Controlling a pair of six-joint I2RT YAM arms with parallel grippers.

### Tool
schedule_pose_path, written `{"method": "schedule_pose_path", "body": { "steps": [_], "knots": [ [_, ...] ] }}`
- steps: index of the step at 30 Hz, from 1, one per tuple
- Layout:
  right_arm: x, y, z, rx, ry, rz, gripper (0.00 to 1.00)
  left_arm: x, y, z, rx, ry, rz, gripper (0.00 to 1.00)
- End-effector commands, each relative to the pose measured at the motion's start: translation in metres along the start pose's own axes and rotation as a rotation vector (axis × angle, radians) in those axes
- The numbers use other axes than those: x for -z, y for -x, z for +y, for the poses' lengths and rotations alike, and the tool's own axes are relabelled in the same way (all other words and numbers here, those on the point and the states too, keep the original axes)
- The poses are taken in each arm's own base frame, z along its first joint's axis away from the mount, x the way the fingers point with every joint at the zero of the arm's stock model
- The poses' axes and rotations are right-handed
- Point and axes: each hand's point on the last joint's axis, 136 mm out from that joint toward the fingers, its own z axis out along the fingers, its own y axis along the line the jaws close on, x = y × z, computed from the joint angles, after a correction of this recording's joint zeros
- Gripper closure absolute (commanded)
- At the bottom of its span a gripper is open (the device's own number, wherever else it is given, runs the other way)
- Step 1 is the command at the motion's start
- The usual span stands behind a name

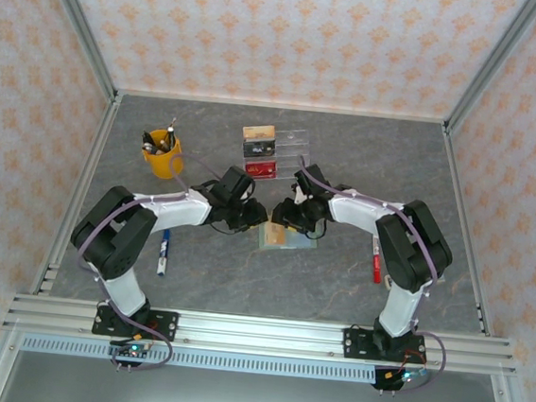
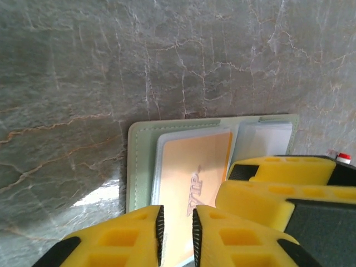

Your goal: Take the credit cards out of the card holder

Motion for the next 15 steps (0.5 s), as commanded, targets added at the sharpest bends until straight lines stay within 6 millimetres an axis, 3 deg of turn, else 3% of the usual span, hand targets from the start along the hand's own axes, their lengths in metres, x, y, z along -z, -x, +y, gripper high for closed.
{"method": "schedule_pose_path", "body": {
  "steps": [1,5,15],
  "knots": [
    [0.009,-0.004,-0.002,0.011,-0.009,-0.001,0.57,-0.010,0.000,-0.004,0.017,-0.024,0.014,0.81],
    [0.010,-0.004,-0.004,0.010,-0.022,-0.002,0.61,-0.020,-0.001,-0.008,0.017,-0.043,0.046,0.88],
    [0.008,-0.007,-0.010,0.006,-0.047,0.007,0.68,-0.021,0.002,0.016,-0.012,0.107,0.040,0.91]
  ]
}}
